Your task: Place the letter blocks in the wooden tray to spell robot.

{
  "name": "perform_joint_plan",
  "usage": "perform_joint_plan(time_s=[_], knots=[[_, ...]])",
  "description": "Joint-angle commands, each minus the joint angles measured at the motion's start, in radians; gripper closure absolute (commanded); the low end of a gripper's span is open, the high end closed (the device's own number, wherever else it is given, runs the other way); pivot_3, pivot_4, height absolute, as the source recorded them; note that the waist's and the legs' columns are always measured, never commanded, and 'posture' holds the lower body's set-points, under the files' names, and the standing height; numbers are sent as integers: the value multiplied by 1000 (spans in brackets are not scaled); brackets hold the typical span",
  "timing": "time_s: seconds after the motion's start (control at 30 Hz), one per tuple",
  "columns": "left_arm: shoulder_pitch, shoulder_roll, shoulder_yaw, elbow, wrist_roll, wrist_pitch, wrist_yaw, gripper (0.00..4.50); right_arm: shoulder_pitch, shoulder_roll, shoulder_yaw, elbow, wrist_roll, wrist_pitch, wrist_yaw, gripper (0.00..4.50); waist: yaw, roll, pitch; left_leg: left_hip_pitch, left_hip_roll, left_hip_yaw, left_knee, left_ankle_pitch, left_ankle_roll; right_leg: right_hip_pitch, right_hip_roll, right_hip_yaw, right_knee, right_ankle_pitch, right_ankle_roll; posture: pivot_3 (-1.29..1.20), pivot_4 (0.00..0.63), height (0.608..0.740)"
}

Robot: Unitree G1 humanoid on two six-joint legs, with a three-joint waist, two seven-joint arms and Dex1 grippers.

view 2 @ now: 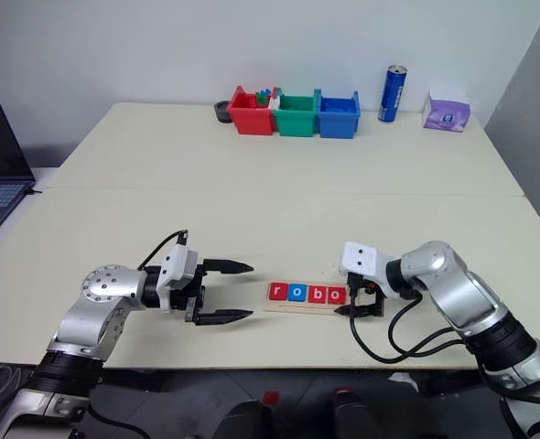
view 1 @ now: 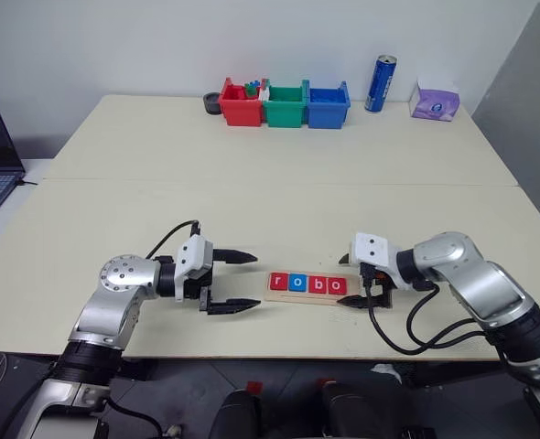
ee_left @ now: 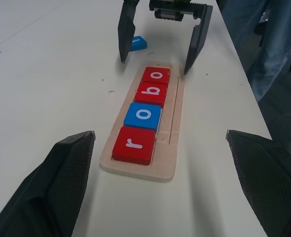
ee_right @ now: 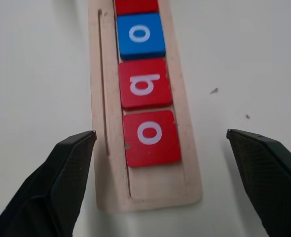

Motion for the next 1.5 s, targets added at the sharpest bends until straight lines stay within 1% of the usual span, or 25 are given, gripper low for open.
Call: perform_joint_plan(time_s=[0.03, 0.1, 0.17, 0.3, 0.43, 0.5, 0.93, 1.5], knots=[[6, -1, 20, -13, -11, -15, 1, 0, 10, -8, -113, -114, 64, 71, -40, 25, 0, 0, 0, 0, 0, 0, 0, 0, 0, 0, 0, 0, 0, 0, 0, 0, 150, 740], [11, 1, 21, -20, -13, -12, 4, 0, 57, -24, -143, -162, 70, 86, -67, 395, 1, 0, 0, 0, 0, 0, 0, 0, 0, 0, 0, -1, 0, 0, 0, 0, 150, 740], [13, 2, 22, -28, -14, -4, 9, 0, 121, -44, -145, -197, 51, 72, -90, 930, 3, 0, 0, 0, 0, 0, 0, 0, 0, 0, -1, -1, 0, 0, 0, 0, 150, 740], [4, 2, 20, -41, -14, 15, 20, 0, 168, -51, -115, -212, 23, 62, -123, 2418, 1, 0, 0, -1, -1, 0, 0, 0, 0, 0, -1, -1, 0, -2, 3, 0, 150, 740], [-7, 3, 17, -48, -13, 30, 27, 0, 167, -47, -78, -195, -6, 46, -143, 3913, -3, 0, 0, 0, -1, 0, 0, 0, 0, 0, 0, 0, 0, -3, 4, 0, 150, 740], [-11, 4, 17, -50, -12, 34, 29, 0, 164, -48, -66, -182, -18, 37, -146, 4474, -2, 0, 0, 0, -1, 1, 0, 0, 0, 0, 0, 0, 0, -3, 5, 0, 150, 740], [5, 8, 23, -59, -13, 31, 35, 0, 125, -49, 23, -116, -83, -12, -130, 4474, 0, 0, 0, 0, 0, 1, 0, 0, 0, 0, 0, 0, 0, -2, 4, 0, 150, 740], [16, 4, 20, -66, -13, 26, 50, 0, 71, 17, 66, -72, -97, -35, -116, 4474, -1, 0, 0, 0, 0, 0, 0, 0, 0, 0, -1, 0, 0, -2, 4, 0, 150, 740]])
